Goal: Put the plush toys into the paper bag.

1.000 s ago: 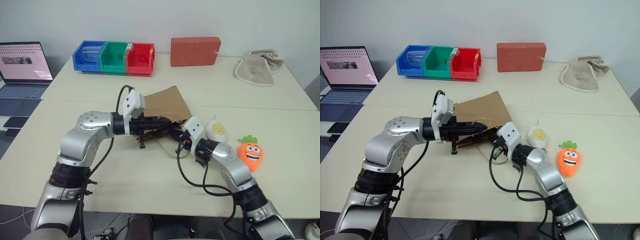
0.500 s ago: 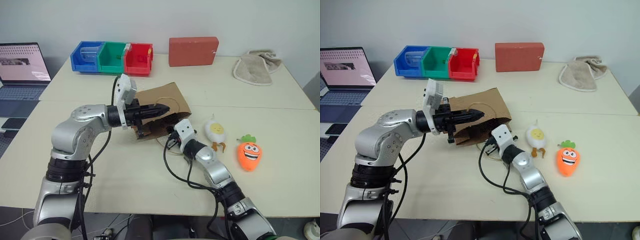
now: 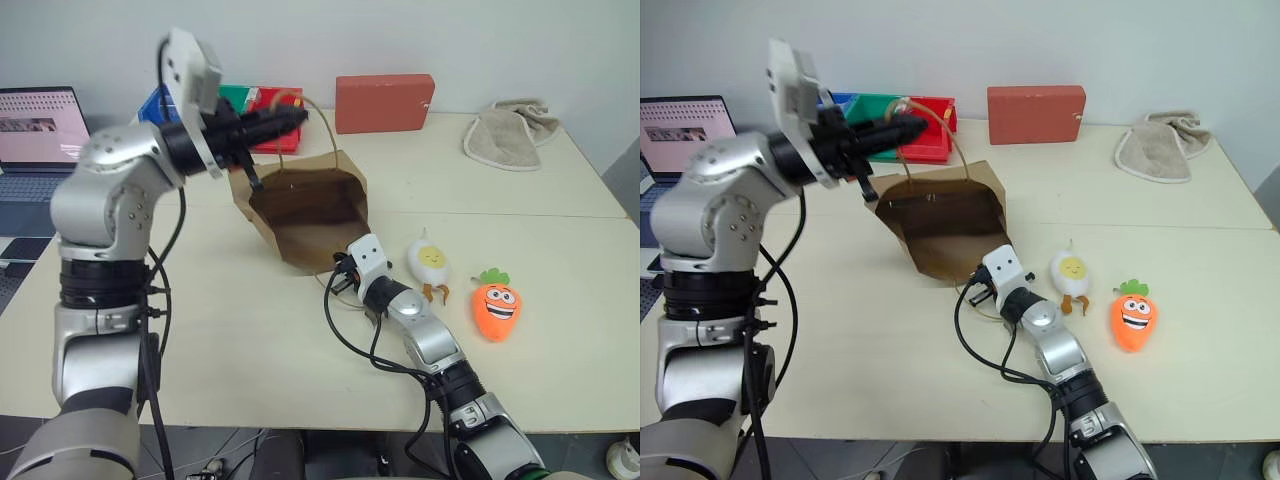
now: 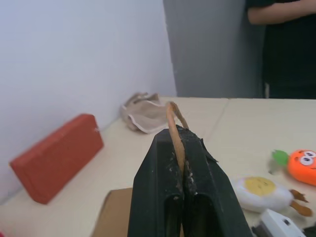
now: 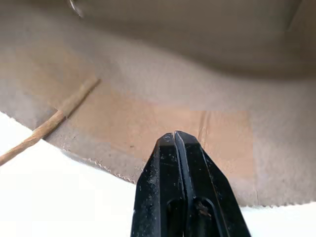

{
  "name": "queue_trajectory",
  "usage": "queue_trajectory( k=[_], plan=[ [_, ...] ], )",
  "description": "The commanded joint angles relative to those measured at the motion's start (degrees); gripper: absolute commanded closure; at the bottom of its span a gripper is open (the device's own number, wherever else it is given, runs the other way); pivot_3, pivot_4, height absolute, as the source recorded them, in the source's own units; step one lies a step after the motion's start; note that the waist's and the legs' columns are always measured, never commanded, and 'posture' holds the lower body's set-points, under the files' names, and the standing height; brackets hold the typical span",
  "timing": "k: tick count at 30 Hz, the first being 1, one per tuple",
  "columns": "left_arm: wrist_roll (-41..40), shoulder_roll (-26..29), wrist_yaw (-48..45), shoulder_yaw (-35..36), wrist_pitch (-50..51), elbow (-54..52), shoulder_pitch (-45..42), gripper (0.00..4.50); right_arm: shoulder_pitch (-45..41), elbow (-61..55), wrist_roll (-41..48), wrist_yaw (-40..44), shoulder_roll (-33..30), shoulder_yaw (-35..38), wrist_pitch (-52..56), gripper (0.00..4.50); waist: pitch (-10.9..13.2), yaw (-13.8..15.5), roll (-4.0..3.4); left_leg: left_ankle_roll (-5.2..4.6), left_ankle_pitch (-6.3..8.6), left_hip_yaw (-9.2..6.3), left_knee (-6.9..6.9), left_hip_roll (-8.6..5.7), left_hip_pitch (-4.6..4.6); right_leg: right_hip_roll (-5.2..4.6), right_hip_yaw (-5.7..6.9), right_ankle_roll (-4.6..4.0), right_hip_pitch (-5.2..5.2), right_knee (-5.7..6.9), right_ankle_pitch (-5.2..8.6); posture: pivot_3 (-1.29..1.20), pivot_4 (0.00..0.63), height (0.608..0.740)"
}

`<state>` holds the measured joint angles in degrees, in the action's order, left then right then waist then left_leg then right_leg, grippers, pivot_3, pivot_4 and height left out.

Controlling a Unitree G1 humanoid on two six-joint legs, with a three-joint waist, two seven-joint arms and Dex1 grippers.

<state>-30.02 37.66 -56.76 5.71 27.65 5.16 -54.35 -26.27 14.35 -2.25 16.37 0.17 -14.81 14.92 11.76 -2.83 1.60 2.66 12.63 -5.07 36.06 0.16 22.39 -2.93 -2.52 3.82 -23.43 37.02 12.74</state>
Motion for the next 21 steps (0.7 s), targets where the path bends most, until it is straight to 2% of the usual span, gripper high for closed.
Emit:
queue_trajectory(
  k=[1,5,10,21],
  plan=[
    [1.1,0.42,0.26,1.57,-3.42,1.2,-2.15,4.5,0.24,0.17,-0.36,0.11,-0.38,0.31,1.79,4.48,0.0,0.0,0.0,0.0,0.0,0.0,0.0,0.0,0.0,0.0,0.0,0.0,0.0,0.01,0.0,0.0,0.15,0.74],
    [1.35,0.16,-0.43,0.96,-3.9,1.42,-1.05,4.5,0.08,-0.46,-0.28,0.12,-0.64,0.57,2.4,4.48,0.0,0.02,0.0,0.0,0.0,-0.01,0.01,0.0,0.03,0.0,0.0,0.0,-0.01,0.01,0.0,0.0,0.15,0.74],
    [-0.22,0.28,-3.87,-2.19,-0.55,-5.26,6.13,4.5,-0.09,-2.04,0.21,0.36,-0.97,1.22,3.45,4.48,0.0,-0.05,0.0,0.0,0.0,0.0,-0.01,0.0,0.02,0.0,-0.01,0.0,-0.01,0.01,0.0,0.0,0.15,0.74],
    [-3.25,-2.24,-1.41,-2.21,4.3,-11.94,10.88,4.5,0.62,-6.11,-1.89,2.09,-3.8,-1.02,-0.13,4.48,0.01,-0.04,0.0,0.0,0.0,-0.03,0.01,0.0,0.08,0.0,0.01,0.0,-0.06,0.0,0.0,0.0,0.15,0.74]
  ],
)
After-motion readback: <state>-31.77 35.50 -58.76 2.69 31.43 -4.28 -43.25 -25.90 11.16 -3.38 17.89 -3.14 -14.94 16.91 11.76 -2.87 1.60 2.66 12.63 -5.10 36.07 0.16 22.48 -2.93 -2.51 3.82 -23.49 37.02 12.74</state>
